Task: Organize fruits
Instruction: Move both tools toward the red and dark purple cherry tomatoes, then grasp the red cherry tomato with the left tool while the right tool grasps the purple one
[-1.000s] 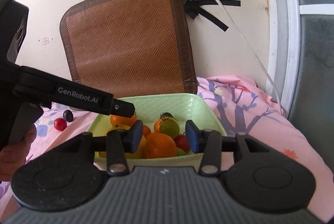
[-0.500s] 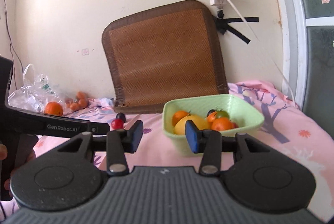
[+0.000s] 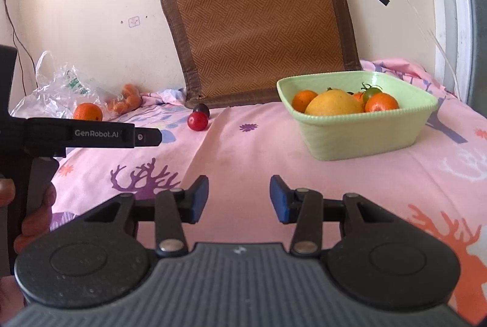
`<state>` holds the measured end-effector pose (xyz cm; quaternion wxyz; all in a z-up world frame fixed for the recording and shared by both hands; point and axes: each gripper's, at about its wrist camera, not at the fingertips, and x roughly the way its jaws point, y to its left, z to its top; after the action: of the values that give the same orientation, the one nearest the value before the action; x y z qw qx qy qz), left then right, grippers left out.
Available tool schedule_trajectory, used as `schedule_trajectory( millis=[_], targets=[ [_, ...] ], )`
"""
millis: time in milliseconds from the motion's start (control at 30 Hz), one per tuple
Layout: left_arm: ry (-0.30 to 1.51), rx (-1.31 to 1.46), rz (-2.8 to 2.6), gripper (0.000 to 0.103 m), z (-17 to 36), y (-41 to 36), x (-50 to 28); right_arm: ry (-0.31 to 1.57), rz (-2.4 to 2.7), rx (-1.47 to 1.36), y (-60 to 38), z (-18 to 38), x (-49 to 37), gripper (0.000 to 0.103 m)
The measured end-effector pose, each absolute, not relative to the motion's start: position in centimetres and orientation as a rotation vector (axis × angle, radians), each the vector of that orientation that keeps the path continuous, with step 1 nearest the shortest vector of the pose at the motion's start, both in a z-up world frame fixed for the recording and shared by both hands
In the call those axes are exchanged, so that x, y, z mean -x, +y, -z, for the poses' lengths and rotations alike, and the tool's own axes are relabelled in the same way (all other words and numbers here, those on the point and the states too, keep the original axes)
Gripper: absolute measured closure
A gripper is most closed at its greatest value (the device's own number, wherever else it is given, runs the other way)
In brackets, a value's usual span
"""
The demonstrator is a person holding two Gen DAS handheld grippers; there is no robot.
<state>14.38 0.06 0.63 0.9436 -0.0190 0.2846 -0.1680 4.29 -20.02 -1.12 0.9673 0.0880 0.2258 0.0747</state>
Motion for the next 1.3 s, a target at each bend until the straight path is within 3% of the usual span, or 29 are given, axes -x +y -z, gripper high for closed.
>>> schedule_trajectory(
  millis=[367,500,800,1233,1300],
  targets=[
    [0.656,0.009,0.324,0.049,0.7,-3.3,-22.4,0.444,-0.219,-0.236,-20.7,1.2,-4.1,0.056],
    [0.691,0.014,0.311,0.073,1.6,-3.9,-24.1,0.453,-0.229,-0.239,-20.7,1.0,-4.3,0.056],
    [0.671,0.103,0.33,0.074,0.1,0.9,-18.4,0.455,-0.356,-0.214,-18.8,-3.2,-15.0,0.056],
    [0.624,0.093,0.332,0.074,0.8,2.0,-16.1,0.648,-0.322,0.024,-11.8,0.1,-27.0,0.057],
    [0.628,0.101,0.336,0.074,0.9,2.1,-16.2,0.695,-0.347,0.011,-11.7,0.6,-27.7,0.063]
  ],
)
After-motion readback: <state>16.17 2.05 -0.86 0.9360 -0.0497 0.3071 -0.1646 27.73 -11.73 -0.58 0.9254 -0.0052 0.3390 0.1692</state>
